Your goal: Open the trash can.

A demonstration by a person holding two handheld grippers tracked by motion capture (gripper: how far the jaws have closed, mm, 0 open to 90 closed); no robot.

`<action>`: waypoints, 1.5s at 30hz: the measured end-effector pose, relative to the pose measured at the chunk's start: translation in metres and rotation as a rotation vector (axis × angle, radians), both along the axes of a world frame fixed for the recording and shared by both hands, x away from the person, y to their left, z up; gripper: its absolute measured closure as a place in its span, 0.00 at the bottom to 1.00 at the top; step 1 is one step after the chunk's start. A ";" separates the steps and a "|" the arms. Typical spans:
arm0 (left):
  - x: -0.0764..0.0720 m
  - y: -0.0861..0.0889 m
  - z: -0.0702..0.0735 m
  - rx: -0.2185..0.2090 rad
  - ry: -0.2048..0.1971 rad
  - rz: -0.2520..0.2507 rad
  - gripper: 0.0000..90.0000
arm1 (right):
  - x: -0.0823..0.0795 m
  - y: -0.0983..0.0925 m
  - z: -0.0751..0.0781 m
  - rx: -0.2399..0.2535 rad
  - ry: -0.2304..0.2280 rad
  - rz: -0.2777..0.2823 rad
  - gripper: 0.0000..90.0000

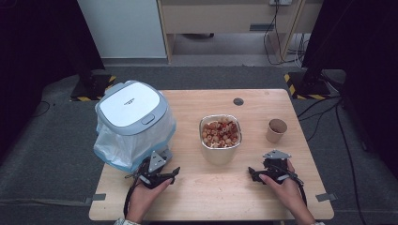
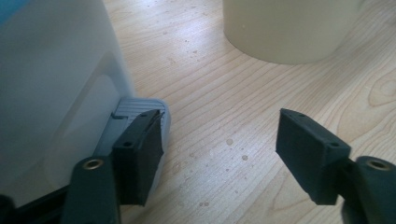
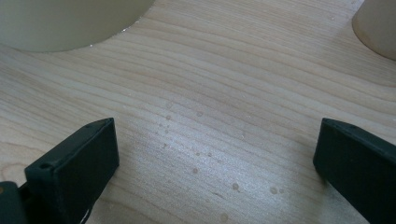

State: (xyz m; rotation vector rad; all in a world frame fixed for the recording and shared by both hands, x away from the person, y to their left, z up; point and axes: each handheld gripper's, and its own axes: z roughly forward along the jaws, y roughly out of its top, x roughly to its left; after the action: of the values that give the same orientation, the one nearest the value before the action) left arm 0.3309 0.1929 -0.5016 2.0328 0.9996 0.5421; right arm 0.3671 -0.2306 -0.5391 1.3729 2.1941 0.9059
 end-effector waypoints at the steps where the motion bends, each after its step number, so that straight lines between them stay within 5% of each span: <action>1: 0.000 0.000 0.001 0.003 -0.001 0.000 0.38 | 0.000 0.000 0.000 0.000 0.000 0.001 0.01; 9: -0.004 0.000 0.006 0.053 -0.018 0.004 0.61 | -0.001 0.000 0.000 -0.001 -0.004 0.007 0.01; 14: -0.005 0.008 0.010 0.076 -0.058 0.047 0.75 | -0.001 0.000 0.000 -0.002 -0.004 0.016 0.01; 23: 0.008 0.018 0.005 0.118 -0.069 0.104 0.92 | -0.003 0.000 0.000 0.001 0.001 0.022 0.01; 28: 0.017 0.012 -0.005 0.171 -0.051 0.097 0.95 | -0.003 0.001 0.000 0.001 0.001 0.027 0.01; 35: 0.018 0.011 -0.007 0.164 -0.053 0.105 0.97 | -0.003 0.002 0.000 0.002 -0.001 0.029 0.01; 39: 0.018 0.014 -0.011 0.125 -0.040 0.129 0.97 | -0.003 0.002 0.000 0.001 -0.001 0.033 0.01; 45: 0.017 0.012 -0.013 0.146 -0.052 0.129 0.97 | -0.004 0.002 0.000 0.000 -0.002 0.037 0.01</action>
State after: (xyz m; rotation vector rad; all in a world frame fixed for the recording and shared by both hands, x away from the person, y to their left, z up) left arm 0.3477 0.2048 -0.5149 2.0795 1.0931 0.7520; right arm 0.3630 -0.2283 -0.5392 1.3346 2.2250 0.9207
